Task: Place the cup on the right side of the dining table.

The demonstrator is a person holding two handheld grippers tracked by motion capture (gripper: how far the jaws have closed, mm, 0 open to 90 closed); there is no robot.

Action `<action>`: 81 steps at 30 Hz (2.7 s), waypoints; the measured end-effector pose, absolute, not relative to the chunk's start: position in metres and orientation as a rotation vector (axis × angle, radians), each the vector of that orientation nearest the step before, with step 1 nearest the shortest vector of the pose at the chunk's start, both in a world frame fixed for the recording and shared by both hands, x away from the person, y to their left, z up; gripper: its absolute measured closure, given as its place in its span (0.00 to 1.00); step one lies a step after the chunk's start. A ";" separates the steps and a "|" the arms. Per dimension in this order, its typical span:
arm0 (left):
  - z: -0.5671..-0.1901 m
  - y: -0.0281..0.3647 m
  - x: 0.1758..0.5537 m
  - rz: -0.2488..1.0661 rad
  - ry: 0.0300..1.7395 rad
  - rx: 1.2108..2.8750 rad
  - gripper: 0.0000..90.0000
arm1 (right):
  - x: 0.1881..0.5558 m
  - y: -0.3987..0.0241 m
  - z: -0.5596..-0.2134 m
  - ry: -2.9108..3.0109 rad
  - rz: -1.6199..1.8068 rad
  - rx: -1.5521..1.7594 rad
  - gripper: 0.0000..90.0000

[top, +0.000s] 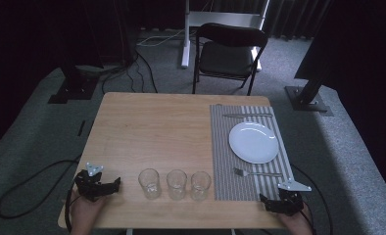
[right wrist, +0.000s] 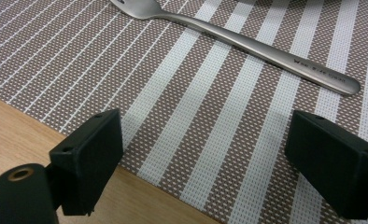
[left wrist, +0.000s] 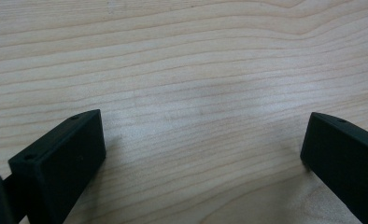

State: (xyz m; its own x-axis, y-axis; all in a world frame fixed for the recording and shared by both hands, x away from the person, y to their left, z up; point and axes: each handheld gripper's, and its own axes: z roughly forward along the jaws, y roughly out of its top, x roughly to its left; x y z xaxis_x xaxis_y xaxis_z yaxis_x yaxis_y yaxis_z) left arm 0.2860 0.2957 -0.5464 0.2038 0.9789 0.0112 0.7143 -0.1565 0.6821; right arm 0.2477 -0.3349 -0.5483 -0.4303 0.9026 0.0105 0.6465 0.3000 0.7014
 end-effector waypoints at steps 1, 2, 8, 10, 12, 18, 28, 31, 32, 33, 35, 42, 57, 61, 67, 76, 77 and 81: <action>-0.546 0.296 0.285 0.630 1.568 1.940 0.00 | 0.248 -0.335 -0.548 2.187 0.904 1.387 0.12; -0.546 0.296 0.285 0.629 1.564 1.944 0.00 | 0.248 -0.335 -0.548 2.187 0.903 1.387 0.12; -0.546 0.296 0.281 0.623 1.546 1.952 0.00 | 0.248 -0.335 -0.548 2.192 0.902 1.383 0.12; -0.546 0.296 0.281 0.623 1.546 1.952 0.00 | 0.248 -0.335 -0.548 2.192 0.901 1.383 0.12; -0.546 0.296 0.281 0.623 1.547 1.951 0.00 | 0.248 -0.335 -0.548 2.191 0.901 1.384 0.12; -0.546 0.296 0.281 0.623 1.547 1.952 0.00 | 0.248 -0.335 -0.548 2.192 0.901 1.383 0.12; -0.546 0.296 0.281 0.623 1.548 1.950 0.00 | 0.250 -0.334 -0.546 2.209 0.879 1.390 0.12; -0.546 0.296 0.281 0.623 1.548 1.950 0.00 | 0.251 -0.334 -0.545 2.219 0.876 1.393 0.13; -0.546 0.296 0.281 0.623 1.548 1.950 0.00 | 0.251 -0.334 -0.545 2.222 0.879 1.391 0.12; -0.546 0.296 0.281 0.623 1.548 1.950 0.00 | 0.250 -0.334 -0.545 2.223 0.878 1.390 0.12; -0.546 0.296 0.281 0.623 1.548 1.950 0.00 | 0.250 -0.335 -0.545 2.224 0.878 1.391 0.12; -0.546 0.296 0.281 0.623 1.547 1.950 0.00 | 0.245 -0.336 -0.541 2.232 0.889 1.375 0.14; -0.546 0.296 0.281 0.623 1.547 1.950 0.00 | 0.245 -0.323 -0.516 2.277 0.934 1.290 0.14; -0.546 0.296 0.281 0.623 1.547 1.950 0.00 | 0.245 -0.315 -0.510 2.290 0.950 1.250 0.15; -0.546 0.296 0.281 0.623 1.547 1.950 0.00 | 0.247 -0.302 -0.500 2.320 0.995 1.191 0.15; -0.546 0.296 0.281 0.623 1.548 1.951 0.00 | 0.250 -0.276 -0.494 2.382 1.040 1.086 0.15; -0.546 0.296 0.281 0.623 1.547 1.950 0.00 | 0.250 -0.274 -0.494 2.388 1.042 1.084 0.15; -0.546 0.296 0.281 0.623 1.547 1.950 0.00 | 0.251 -0.266 -0.493 2.403 1.049 1.061 0.15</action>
State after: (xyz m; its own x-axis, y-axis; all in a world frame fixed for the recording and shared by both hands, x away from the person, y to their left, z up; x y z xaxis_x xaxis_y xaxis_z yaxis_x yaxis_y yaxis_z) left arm 0.2809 0.2960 -0.5465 0.2231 0.9747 0.0112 0.7106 -0.1705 0.6827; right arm 0.2508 -0.2658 -0.4934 -0.6769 0.7360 0.0100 0.5076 0.4569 0.7305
